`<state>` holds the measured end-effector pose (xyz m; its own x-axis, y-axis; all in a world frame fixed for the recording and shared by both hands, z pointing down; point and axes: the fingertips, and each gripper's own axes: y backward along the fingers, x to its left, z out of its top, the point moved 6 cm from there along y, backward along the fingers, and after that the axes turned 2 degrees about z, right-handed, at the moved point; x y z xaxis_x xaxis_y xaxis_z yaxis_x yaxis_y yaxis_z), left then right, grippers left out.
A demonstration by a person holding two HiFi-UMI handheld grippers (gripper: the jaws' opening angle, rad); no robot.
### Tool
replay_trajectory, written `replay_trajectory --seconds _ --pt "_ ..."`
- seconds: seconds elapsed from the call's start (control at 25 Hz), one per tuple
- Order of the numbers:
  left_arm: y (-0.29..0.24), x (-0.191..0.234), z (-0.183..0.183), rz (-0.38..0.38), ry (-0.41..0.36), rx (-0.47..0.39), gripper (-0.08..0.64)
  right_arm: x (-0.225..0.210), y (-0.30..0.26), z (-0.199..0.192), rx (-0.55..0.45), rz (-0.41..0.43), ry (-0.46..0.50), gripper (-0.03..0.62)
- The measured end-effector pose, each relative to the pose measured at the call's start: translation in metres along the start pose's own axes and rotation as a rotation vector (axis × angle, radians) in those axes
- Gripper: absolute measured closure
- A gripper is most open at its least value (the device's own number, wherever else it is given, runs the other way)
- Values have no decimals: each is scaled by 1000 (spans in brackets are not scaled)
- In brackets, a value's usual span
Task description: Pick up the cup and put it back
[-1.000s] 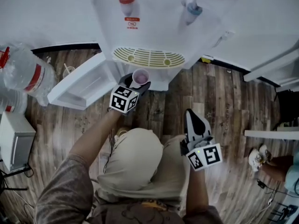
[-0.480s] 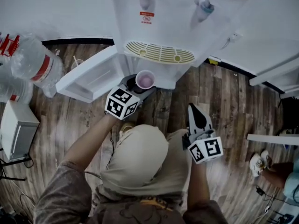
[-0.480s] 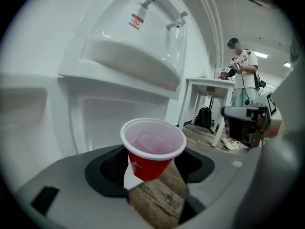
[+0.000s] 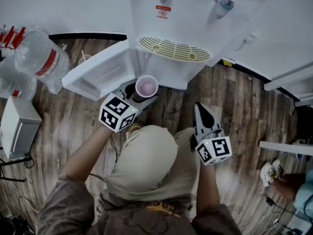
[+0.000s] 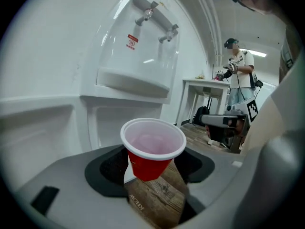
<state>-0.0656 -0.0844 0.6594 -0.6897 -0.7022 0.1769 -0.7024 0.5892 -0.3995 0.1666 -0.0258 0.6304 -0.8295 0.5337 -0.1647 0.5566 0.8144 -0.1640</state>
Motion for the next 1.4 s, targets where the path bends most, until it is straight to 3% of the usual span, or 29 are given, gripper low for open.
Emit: replay_trajectory --seconds 0.48,1.4 --pt "30 1 -5 23 8 -12 262 4 -6 -2 19 0 4 591" --pt "31 10 -20 38 25 4 262 7 -4 8 9 2 23 591"
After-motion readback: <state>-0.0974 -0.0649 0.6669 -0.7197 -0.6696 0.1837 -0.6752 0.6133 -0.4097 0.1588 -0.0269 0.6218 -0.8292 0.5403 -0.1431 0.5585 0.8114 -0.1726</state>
